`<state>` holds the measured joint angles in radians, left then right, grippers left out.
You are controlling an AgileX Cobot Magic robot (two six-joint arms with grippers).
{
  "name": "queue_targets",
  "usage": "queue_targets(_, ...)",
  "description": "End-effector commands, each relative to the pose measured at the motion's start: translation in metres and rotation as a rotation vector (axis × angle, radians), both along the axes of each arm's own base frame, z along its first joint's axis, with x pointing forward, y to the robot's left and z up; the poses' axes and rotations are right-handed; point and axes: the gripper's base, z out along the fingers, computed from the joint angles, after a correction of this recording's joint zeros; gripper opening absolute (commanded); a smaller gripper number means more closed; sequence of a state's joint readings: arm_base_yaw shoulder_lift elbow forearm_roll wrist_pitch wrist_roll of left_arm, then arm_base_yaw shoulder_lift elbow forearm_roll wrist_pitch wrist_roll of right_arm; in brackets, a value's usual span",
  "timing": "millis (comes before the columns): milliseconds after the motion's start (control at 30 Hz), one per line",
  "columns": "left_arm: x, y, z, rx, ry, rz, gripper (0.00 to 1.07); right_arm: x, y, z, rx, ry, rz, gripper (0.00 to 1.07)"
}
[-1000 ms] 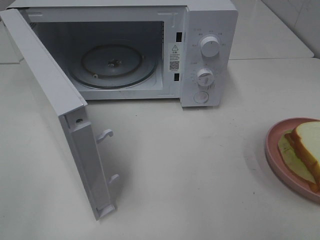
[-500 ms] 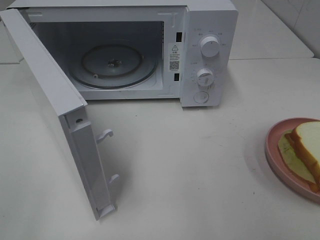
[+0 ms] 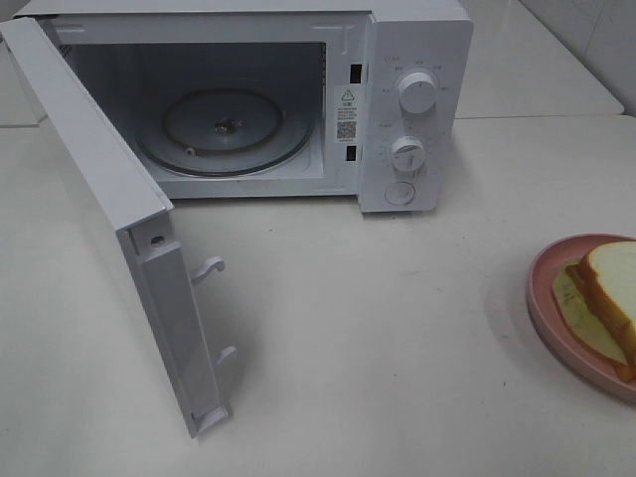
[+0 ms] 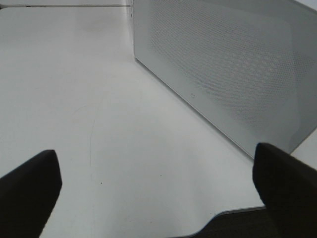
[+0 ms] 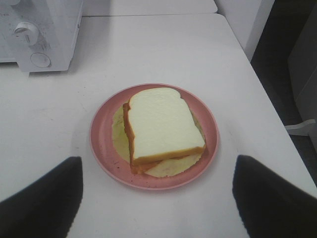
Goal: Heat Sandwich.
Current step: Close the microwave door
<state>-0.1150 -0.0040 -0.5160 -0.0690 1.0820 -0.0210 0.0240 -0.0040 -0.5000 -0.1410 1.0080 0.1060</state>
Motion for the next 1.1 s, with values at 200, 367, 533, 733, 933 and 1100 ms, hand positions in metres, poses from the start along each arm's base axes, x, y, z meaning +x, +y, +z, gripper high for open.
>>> queue_targets(200,0.000,0.000,0.000,0.001,-0.015,0.001,0.98,-0.003,0.000,0.000,-0.004,-0.038,0.000,0.76)
queue_targets(367,0.000,0.000,0.000,0.001,-0.015,0.001,0.98,-0.003,0.000,0.000,-0.004,-0.038,0.000,0.76)
queue_targets(533,0.000,0.000,0.000,-0.001,-0.015,0.002,0.98,-0.003,0.000,0.000,-0.004,-0.038,0.000,0.76)
queue_targets(733,-0.001,0.000,0.002,-0.003,-0.024,0.002,0.98,-0.003,0.000,0.000,-0.004,-0.038,0.000,0.76)
queue_targets(933,-0.001,0.000,0.017,-0.027,-0.133,0.001,0.98,-0.003,0.000,0.000,-0.004,-0.038,0.000,0.76)
queue_targets(1100,0.004,-0.001,0.019,-0.028,-0.141,0.003,0.98,-0.003,0.000,0.000,-0.004,-0.038,0.000,0.76)
